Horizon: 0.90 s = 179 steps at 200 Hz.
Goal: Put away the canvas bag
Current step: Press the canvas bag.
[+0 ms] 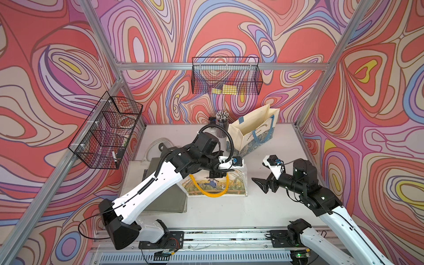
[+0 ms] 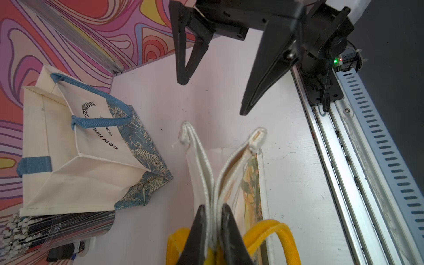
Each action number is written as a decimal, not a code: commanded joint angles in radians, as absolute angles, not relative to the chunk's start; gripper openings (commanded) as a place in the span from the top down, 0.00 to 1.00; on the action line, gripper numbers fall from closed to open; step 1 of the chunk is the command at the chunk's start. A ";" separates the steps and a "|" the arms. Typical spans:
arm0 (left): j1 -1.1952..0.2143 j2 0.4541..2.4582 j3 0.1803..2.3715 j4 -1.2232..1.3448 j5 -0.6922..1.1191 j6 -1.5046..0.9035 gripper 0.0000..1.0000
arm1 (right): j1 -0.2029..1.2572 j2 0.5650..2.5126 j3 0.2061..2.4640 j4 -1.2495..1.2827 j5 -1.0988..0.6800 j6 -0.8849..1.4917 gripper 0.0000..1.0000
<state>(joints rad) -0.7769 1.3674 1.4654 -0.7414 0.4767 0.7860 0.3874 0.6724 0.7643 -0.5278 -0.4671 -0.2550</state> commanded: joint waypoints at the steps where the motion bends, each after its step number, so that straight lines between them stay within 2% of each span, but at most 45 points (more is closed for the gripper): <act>1: -0.761 1.357 1.472 -0.676 0.508 0.820 1.00 | 0.388 0.661 0.784 -0.557 -0.668 -0.270 0.02; 37: -0.761 1.370 1.505 -0.679 0.562 0.807 1.00 | 0.388 0.736 0.804 -0.518 -0.781 -0.253 0.02; 108: -0.767 1.350 1.516 -0.670 0.699 0.775 1.00 | 0.388 0.821 0.811 -0.368 -0.604 -0.287 0.02; 179: -0.785 1.360 1.545 -0.764 0.787 0.846 1.00 | 0.388 0.782 0.774 -0.311 -0.702 -0.308 0.02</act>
<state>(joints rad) -0.7734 1.3712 1.4933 -0.7189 0.6952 0.7937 0.3878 0.7933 0.7834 -0.3367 -0.6659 -0.2951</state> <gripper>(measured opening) 0.126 0.984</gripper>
